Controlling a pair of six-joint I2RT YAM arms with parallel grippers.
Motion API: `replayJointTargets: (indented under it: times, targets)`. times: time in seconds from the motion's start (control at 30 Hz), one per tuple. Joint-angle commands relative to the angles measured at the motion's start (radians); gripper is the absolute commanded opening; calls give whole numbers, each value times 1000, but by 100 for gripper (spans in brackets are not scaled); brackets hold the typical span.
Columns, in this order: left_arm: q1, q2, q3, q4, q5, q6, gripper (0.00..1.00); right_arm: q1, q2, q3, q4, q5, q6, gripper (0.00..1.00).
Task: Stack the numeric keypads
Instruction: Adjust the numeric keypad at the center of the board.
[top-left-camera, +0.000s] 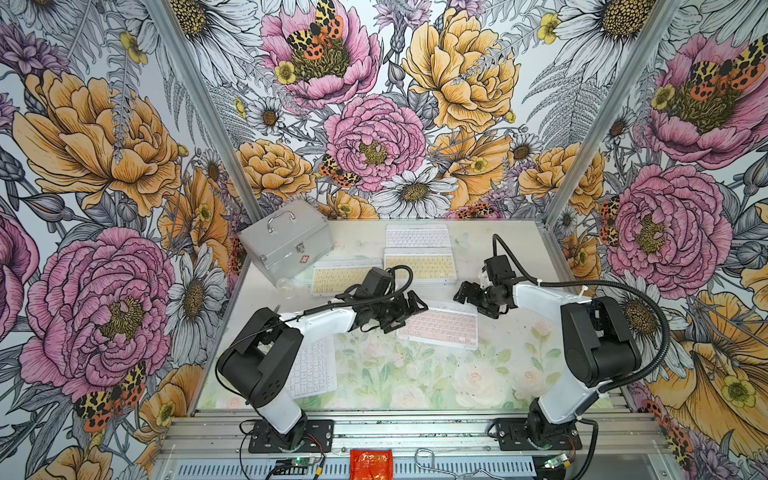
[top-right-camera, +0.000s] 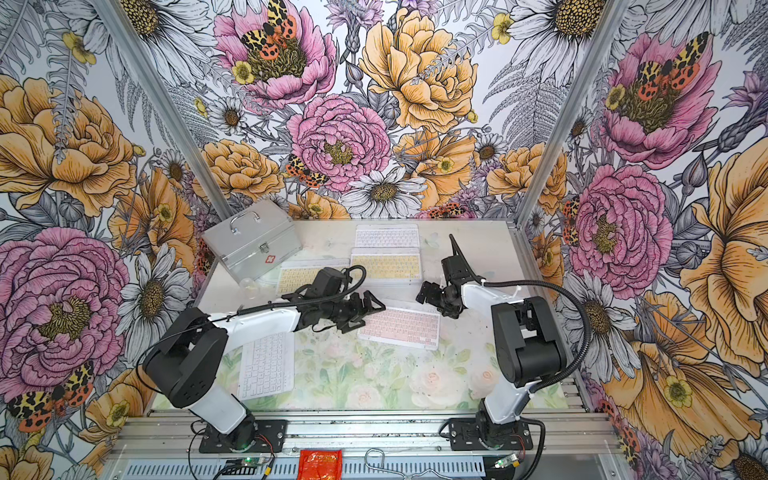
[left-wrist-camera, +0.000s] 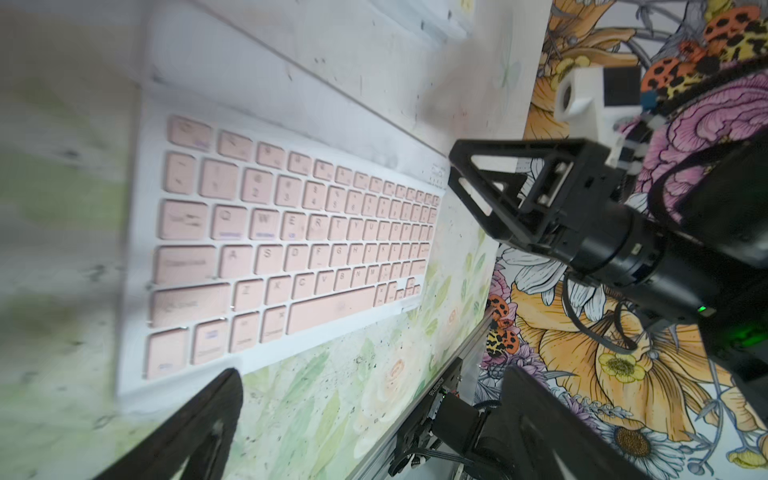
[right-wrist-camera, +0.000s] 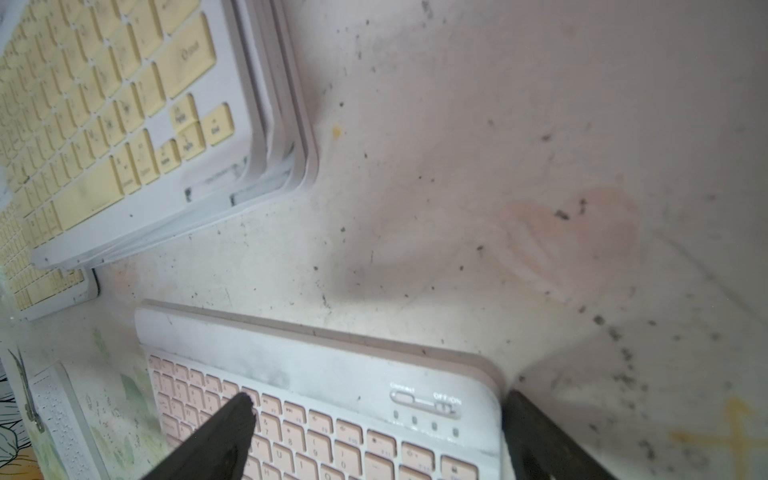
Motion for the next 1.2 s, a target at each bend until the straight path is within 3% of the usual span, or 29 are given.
replayJointTargets:
  times: [0.0, 0.13, 0.77, 1.17]
  targets:
    - [69, -17, -1, -138, -40, 108, 99, -14, 7, 12, 15, -52, -32, 94]
    - [111, 31, 11, -145, -53, 136, 99, -32, 6, -12, 57, -125, -25, 94]
    - [48, 249, 127, -69, -25, 96, 99, -62, 8, -119, 272, -286, 57, 93]
    - [45, 279, 144, -53, -27, 84, 99, -124, 1, -118, 286, -255, 60, 92]
